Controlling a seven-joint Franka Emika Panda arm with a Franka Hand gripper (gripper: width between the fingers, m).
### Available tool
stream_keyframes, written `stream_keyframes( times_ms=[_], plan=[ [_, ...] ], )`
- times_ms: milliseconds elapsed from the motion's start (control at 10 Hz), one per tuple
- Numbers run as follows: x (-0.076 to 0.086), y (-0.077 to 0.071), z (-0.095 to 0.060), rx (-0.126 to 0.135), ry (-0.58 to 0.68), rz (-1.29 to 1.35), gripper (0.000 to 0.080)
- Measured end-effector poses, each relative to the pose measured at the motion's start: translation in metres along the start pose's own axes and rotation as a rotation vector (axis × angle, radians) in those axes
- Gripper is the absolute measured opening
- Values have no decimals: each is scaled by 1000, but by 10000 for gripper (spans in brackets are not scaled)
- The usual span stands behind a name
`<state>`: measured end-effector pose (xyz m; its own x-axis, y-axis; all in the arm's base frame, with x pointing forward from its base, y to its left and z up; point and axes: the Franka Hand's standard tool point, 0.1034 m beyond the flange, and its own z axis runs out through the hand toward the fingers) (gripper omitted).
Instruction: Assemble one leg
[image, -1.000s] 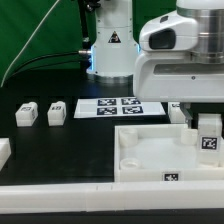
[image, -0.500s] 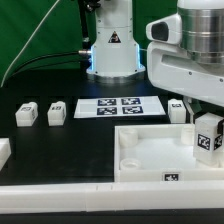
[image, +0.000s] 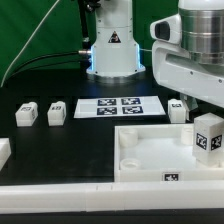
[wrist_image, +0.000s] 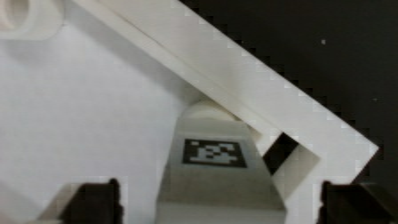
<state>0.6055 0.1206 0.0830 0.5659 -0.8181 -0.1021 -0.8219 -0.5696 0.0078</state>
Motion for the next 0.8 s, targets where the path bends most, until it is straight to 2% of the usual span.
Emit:
stream_keyframes(
  times_ms=[100, 300, 800],
  plan=[
    [0, 0, 0, 0, -1, -26, 633],
    [1, 2, 2, -20, 1, -379, 644],
    [4, 1, 2, -34, 4, -993, 649]
  ],
)
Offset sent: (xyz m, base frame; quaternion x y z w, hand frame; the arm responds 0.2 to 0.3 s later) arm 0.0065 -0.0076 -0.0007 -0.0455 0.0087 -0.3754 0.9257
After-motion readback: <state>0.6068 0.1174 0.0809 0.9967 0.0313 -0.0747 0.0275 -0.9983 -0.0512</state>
